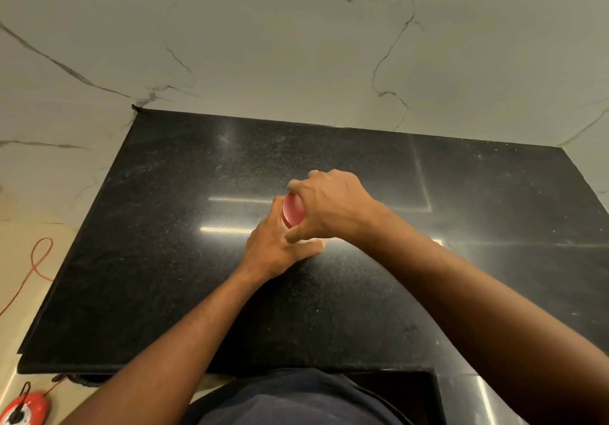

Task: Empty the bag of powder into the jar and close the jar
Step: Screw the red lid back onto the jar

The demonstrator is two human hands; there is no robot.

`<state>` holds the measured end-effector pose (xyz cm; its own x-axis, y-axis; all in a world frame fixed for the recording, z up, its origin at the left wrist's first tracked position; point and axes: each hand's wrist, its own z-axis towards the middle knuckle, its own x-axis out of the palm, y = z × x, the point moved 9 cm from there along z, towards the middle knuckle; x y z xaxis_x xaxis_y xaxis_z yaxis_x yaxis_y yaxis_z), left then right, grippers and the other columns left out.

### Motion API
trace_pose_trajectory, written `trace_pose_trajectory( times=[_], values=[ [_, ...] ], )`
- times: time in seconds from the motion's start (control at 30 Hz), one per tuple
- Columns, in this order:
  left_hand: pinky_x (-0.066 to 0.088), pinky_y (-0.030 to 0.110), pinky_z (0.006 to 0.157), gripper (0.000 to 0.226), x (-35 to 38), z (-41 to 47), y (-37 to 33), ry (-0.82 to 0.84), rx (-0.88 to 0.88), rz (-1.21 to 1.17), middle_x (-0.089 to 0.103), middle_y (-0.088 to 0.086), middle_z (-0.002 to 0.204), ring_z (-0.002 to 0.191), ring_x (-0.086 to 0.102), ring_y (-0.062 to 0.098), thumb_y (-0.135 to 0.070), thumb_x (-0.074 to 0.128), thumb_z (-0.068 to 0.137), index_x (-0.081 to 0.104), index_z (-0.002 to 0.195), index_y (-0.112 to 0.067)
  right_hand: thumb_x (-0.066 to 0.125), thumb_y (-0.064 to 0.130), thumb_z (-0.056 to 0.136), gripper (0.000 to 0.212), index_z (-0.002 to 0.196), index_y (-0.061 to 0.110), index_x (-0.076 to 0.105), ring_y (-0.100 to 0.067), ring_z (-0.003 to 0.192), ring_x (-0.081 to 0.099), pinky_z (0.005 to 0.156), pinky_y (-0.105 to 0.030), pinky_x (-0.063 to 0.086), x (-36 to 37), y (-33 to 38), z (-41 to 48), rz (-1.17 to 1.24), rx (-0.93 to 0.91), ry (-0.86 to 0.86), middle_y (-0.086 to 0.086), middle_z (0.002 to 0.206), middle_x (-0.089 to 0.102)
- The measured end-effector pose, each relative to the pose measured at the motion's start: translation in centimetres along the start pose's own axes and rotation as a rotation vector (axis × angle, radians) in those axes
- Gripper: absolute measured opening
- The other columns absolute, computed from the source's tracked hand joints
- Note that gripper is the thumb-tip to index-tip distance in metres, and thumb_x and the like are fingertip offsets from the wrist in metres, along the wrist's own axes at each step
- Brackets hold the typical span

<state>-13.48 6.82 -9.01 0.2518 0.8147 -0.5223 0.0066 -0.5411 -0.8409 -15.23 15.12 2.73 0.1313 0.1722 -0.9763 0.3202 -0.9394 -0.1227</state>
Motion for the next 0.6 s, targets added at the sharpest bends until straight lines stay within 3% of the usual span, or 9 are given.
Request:
trace_pose_trajectory(
  times=[0.07, 0.2, 0.3, 0.4, 0.47, 0.53, 0.6],
  values=[
    [0.060, 0.040, 0.088, 0.099, 0.1, 0.0, 0.1, -0.008, 0.001, 0.020, 0.066, -0.019, 0.116, 0.104, 0.069, 0.011, -0.069, 0.089, 0.055, 0.032, 0.134, -0.051, 0.071, 0.065, 0.074, 0.067, 0.133, 0.036, 0.060, -0.017, 0.073, 0.053, 0.056, -0.029, 0.036, -0.2, 0.0, -0.5, 0.047, -0.068, 0.026, 0.004, 0.097, 0.051],
    [0.053, 0.029, 0.086, 0.110, 0.3, 0.3, 0.3, -0.019, -0.003, 0.032, 0.061, -0.023, 0.118, 0.108, 0.065, 0.008, -0.073, 0.088, 0.051, 0.030, 0.141, -0.047, 0.084, 0.041, 0.074, 0.084, 0.149, 0.045, 0.047, -0.016, 0.085, 0.056, 0.061, -0.029, 0.044, -0.3, 0.7, -0.9, 0.007, -0.217, 0.037, 0.004, 0.120, 0.053],
    [0.048, 0.019, 0.078, 0.108, 0.2, 0.4, 0.3, -0.018, 0.005, 0.035, 0.059, -0.027, 0.110, 0.101, 0.064, 0.004, -0.074, 0.087, 0.050, 0.034, 0.140, -0.045, 0.085, 0.042, 0.074, 0.082, 0.148, 0.044, 0.049, -0.017, 0.089, 0.058, 0.062, -0.029, 0.045, -0.4, 0.7, -0.9, 0.009, -0.229, 0.030, 0.004, 0.123, 0.057],
    [0.055, 0.027, 0.074, 0.093, 0.1, 0.2, 0.3, -0.023, 0.014, 0.017, 0.063, -0.029, 0.102, 0.093, 0.065, -0.003, -0.068, 0.089, 0.053, 0.033, 0.125, -0.058, 0.071, 0.067, 0.075, 0.059, 0.123, 0.033, 0.068, -0.017, 0.075, 0.060, 0.058, -0.029, 0.044, -0.5, 0.1, -0.6, 0.031, -0.108, -0.029, 0.006, 0.098, 0.065],
    [0.064, 0.042, 0.076, 0.082, 0.3, 0.1, 0.5, -0.024, -0.004, -0.005, 0.072, -0.021, 0.100, 0.091, 0.072, 0.004, -0.063, 0.090, 0.055, 0.040, 0.120, -0.055, 0.056, 0.086, 0.076, 0.070, 0.094, 0.020, 0.068, -0.019, 0.064, 0.059, 0.056, -0.030, 0.046, -0.4, -0.6, 0.0, 0.022, 0.020, -0.061, 0.001, 0.077, 0.065],
    [0.066, 0.046, 0.080, 0.082, 0.6, 0.0, 0.4, -0.021, -0.003, 0.011, 0.073, -0.017, 0.104, 0.094, 0.074, 0.009, -0.064, 0.089, 0.057, 0.046, 0.125, -0.049, 0.041, 0.097, 0.076, 0.085, 0.071, 0.014, 0.060, -0.019, 0.052, 0.052, 0.052, -0.030, 0.043, -0.6, -0.9, 0.5, -0.028, 0.089, -0.081, -0.001, 0.061, 0.055],
    [0.065, 0.046, 0.083, 0.085, 0.6, -0.1, 0.3, -0.033, 0.013, 0.016, 0.071, -0.017, 0.106, 0.097, 0.073, 0.011, -0.065, 0.090, 0.056, 0.045, 0.126, -0.048, 0.040, 0.096, 0.077, 0.084, 0.072, 0.015, 0.061, -0.019, 0.054, 0.053, 0.052, -0.030, 0.039, -0.5, -0.8, 0.7, -0.029, 0.079, -0.062, 0.000, 0.063, 0.056]
  ],
)
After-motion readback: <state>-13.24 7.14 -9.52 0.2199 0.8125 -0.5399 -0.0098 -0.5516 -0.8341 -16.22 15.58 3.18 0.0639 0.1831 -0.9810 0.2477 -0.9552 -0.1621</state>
